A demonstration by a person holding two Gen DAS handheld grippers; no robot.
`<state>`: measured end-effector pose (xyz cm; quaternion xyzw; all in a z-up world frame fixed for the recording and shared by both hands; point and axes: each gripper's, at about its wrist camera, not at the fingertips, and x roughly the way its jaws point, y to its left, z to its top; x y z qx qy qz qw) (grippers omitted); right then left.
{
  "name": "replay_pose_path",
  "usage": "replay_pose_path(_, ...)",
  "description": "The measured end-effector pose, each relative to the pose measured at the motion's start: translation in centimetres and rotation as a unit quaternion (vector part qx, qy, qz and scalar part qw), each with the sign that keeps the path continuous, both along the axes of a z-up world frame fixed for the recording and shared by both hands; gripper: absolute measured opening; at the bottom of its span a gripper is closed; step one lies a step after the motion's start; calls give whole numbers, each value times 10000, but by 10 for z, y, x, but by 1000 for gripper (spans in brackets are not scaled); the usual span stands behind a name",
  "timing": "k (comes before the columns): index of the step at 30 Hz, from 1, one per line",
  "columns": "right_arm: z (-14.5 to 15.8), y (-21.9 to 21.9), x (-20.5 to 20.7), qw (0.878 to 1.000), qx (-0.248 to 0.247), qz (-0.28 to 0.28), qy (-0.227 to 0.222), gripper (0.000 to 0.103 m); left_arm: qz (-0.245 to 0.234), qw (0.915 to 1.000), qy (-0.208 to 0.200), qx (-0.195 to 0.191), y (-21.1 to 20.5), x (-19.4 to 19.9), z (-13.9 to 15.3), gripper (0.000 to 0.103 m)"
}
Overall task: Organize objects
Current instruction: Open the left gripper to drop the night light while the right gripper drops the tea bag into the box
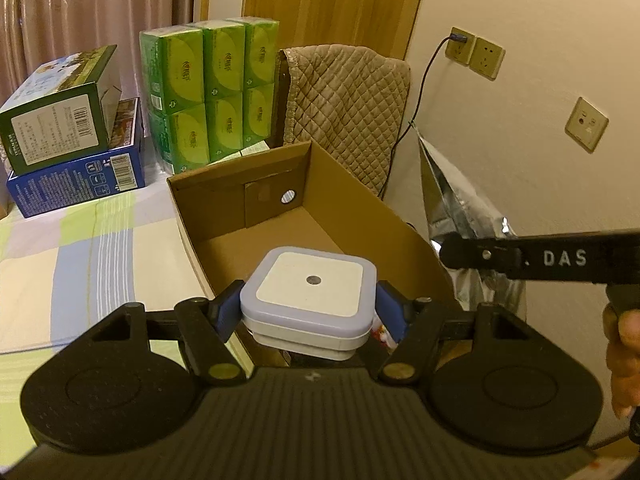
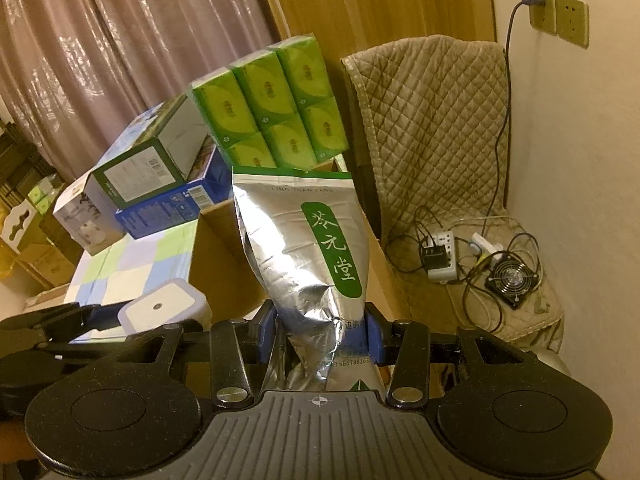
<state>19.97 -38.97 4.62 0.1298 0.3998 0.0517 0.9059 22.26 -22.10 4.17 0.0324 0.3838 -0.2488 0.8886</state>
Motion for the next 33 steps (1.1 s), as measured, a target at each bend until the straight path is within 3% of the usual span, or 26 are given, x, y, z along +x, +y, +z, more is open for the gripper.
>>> replay_pose_path(14,-11,0,16,10000,22,-6,95,41,-127,9996,234,64,-11,32,-30,66)
replay_pose_path(15,-10,1,16,10000,20,-5,88,41,-116,9996,236,101,-13,32,-31,66)
replay_pose_path(16,-9,1,16,10000,13,-8,82,41,-99,9996,216,147,-14,32,-32,73)
replay_pose_path(18,-9,1,16,10000,10,-10,69,42,-82,9997,188,155,-13,31,-30,80)
replay_pose_path(33,3,15,23,9998,-84,165,-56,42,224,9996,43,134,16,14,-14,82)
